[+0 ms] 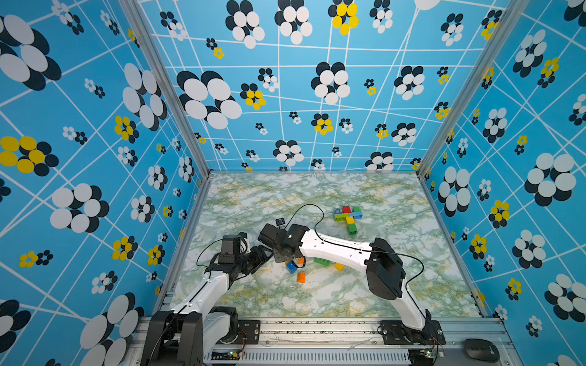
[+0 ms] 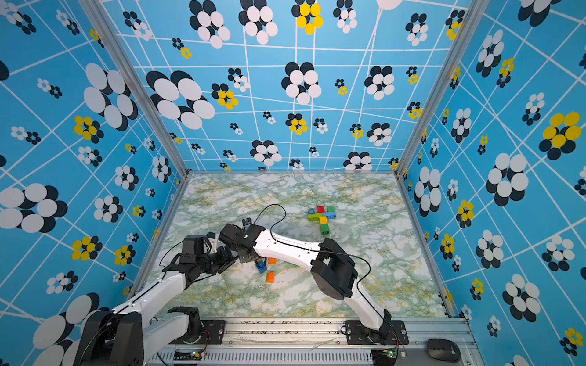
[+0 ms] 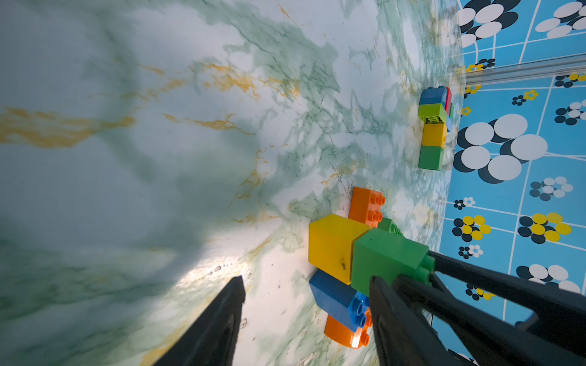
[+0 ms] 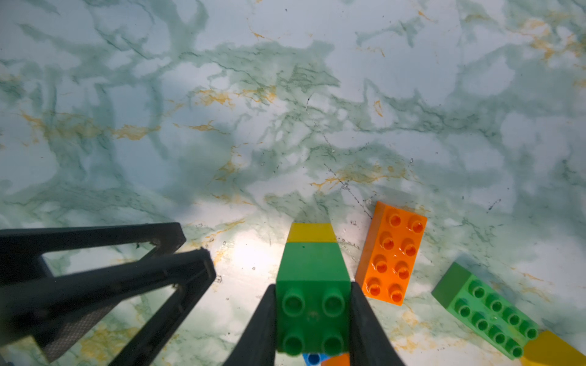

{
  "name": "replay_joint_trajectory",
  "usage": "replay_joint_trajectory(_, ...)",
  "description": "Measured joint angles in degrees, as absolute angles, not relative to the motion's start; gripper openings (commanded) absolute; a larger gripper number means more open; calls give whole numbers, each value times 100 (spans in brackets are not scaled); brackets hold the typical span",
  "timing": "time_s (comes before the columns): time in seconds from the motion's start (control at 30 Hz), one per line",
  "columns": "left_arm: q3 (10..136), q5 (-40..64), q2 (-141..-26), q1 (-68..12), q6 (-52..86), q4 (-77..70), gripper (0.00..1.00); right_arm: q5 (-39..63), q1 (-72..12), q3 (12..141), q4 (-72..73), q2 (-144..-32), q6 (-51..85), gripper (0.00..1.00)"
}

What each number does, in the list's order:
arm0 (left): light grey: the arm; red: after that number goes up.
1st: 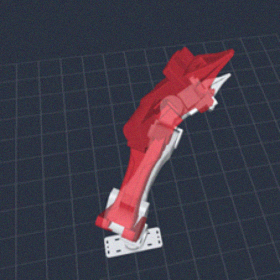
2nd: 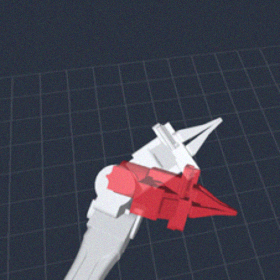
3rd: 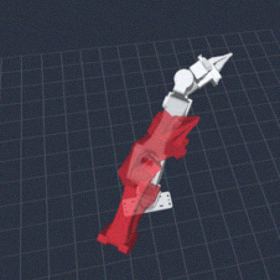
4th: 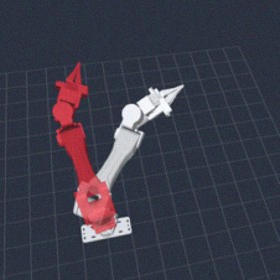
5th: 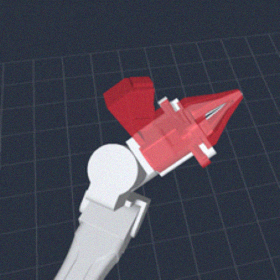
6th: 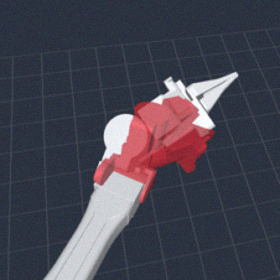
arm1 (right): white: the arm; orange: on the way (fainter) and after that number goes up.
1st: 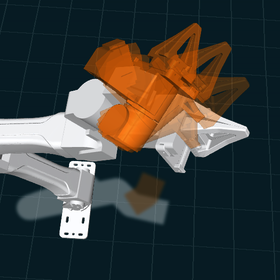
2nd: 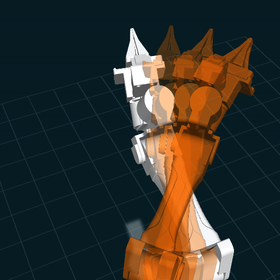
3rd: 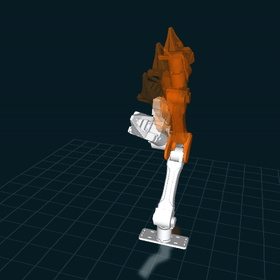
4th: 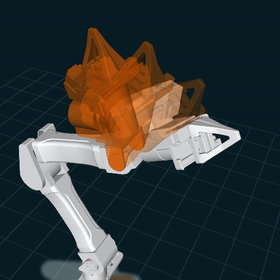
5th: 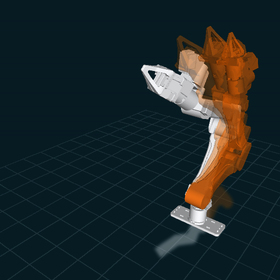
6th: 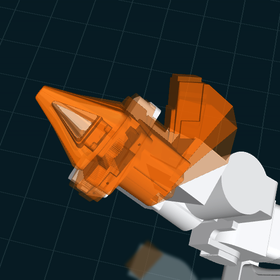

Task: Assemble a fork with lego
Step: Assemble the lego brick with the lego brick.

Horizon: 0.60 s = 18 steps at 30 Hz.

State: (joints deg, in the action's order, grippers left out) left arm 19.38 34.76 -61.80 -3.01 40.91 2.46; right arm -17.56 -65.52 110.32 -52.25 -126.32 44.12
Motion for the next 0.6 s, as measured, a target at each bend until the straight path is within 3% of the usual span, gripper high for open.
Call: replay_joint_trajectory(0.6,1938,3474,-6139,-301,4086,255,66,-1968,-6646,11299,-5494,-12886,4744,0)
